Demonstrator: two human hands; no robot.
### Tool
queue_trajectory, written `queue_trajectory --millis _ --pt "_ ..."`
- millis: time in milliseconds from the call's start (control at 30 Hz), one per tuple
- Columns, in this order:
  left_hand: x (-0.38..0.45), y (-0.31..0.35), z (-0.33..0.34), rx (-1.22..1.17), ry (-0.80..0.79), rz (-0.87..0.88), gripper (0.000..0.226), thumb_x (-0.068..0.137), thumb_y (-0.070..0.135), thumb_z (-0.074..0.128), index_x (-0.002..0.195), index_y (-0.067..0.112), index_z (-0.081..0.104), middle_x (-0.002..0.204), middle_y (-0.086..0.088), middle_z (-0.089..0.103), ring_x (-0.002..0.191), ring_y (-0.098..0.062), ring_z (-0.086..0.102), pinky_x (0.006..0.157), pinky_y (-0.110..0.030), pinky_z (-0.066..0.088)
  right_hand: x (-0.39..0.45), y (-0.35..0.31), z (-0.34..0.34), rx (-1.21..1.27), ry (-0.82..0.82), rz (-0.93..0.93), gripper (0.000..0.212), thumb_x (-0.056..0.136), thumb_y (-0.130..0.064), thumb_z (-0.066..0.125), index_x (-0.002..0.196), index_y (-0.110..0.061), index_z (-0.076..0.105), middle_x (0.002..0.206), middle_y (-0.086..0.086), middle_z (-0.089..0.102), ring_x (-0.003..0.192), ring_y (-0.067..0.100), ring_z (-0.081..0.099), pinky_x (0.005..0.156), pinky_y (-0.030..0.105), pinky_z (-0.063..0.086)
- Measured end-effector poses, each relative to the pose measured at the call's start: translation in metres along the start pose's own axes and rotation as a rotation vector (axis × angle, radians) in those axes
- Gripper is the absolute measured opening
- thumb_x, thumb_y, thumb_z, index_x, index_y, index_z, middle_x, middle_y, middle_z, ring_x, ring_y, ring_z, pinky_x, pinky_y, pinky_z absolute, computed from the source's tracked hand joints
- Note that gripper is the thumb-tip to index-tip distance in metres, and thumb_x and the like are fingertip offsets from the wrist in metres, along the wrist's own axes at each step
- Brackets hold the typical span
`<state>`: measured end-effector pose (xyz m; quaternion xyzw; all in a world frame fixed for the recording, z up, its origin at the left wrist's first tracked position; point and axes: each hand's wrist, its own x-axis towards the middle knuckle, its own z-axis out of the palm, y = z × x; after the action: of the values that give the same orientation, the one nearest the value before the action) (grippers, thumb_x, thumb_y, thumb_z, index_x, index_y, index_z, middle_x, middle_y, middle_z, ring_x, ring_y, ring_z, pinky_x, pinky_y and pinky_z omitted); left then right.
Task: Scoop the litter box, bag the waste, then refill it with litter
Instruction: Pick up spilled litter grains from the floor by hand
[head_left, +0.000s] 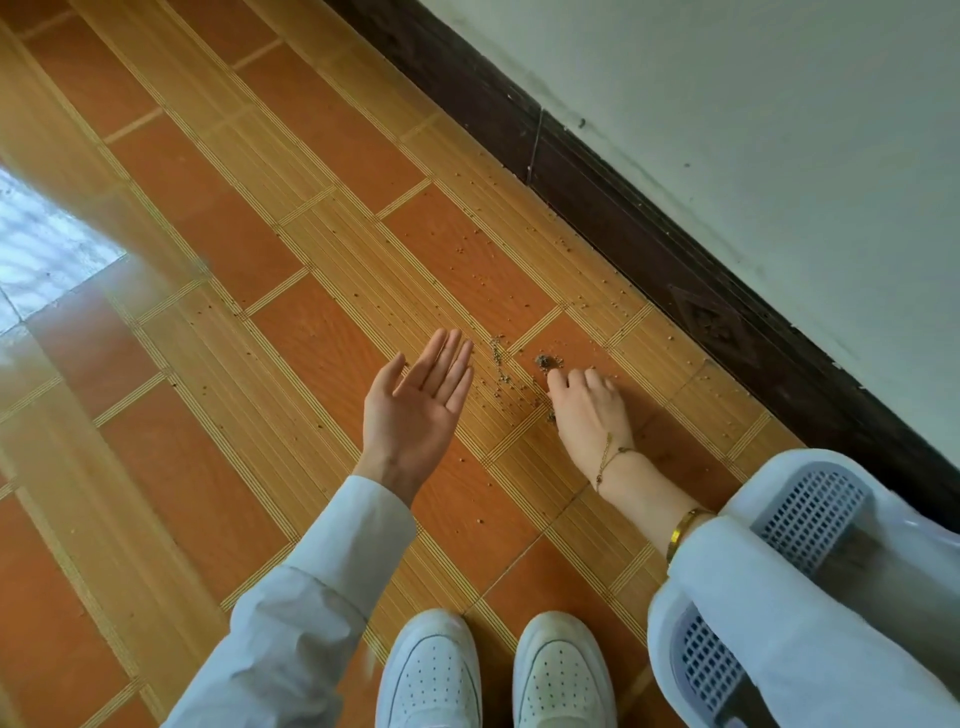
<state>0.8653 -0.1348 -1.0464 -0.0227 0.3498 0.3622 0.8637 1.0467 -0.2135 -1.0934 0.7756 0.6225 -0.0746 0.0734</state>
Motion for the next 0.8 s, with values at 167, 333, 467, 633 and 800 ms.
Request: queue_trajectory --millis 167,333,467,633,800 --pt "0.000 -0.002 -0.003 0.048 0.032 0.010 0.047 0.102 0.030 0.035 0.137 0.002 0.050 0.135 -0.014 0.058 0.127 -0.029 0.054 0.116 -0.039 0.032 0.004 0.002 -0.001 -0.045 -0.018 -0.054 0.019 0.095 -0.004 0.041 0.112 -0.006 0.048 0.104 0.011 0.063 0.096 0.023 0.057 0.089 0.031 0.047" --pt "0.003 -0.010 -0.008 0.122 0.068 -0.007 0.044 0.102 0.025 0.032 0.135 0.002 0.051 0.133 -0.012 0.060 0.126 -0.027 0.055 0.115 -0.039 0.032 0.004 -0.016 -0.011 0.321 0.187 -0.068 0.013 0.097 -0.010 0.050 0.093 -0.001 0.059 0.069 0.000 0.054 0.062 0.015 0.049 0.055 0.020 0.037" --pt "0.003 -0.018 -0.005 0.124 0.067 -0.072 0.046 0.102 0.024 0.030 0.135 0.001 0.051 0.133 -0.013 0.060 0.126 -0.027 0.055 0.115 -0.039 0.032 -0.002 -0.056 -0.023 0.551 0.240 -0.271 0.020 0.096 -0.020 0.044 0.086 -0.007 0.056 0.070 0.000 0.054 0.067 0.010 0.042 0.057 0.023 0.040" --pt "0.004 -0.011 -0.008 0.028 0.034 -0.092 0.046 0.102 0.020 0.028 0.138 -0.002 0.047 0.137 -0.017 0.056 0.129 -0.030 0.052 0.111 -0.038 0.037 0.006 -0.054 -0.023 0.644 0.271 -0.250 0.029 0.096 -0.037 0.040 0.087 -0.012 0.052 0.071 -0.004 0.053 0.066 0.010 0.046 0.061 0.029 0.046" --pt "0.005 0.003 -0.018 -0.076 0.045 -0.034 0.045 0.101 0.015 0.028 0.137 -0.005 0.046 0.138 -0.020 0.054 0.129 -0.033 0.052 0.116 -0.041 0.030 0.031 -0.028 -0.016 0.279 0.214 -0.080 0.032 0.101 -0.038 0.036 0.095 -0.011 0.052 0.071 0.001 0.055 0.063 0.017 0.052 0.056 0.028 0.042"
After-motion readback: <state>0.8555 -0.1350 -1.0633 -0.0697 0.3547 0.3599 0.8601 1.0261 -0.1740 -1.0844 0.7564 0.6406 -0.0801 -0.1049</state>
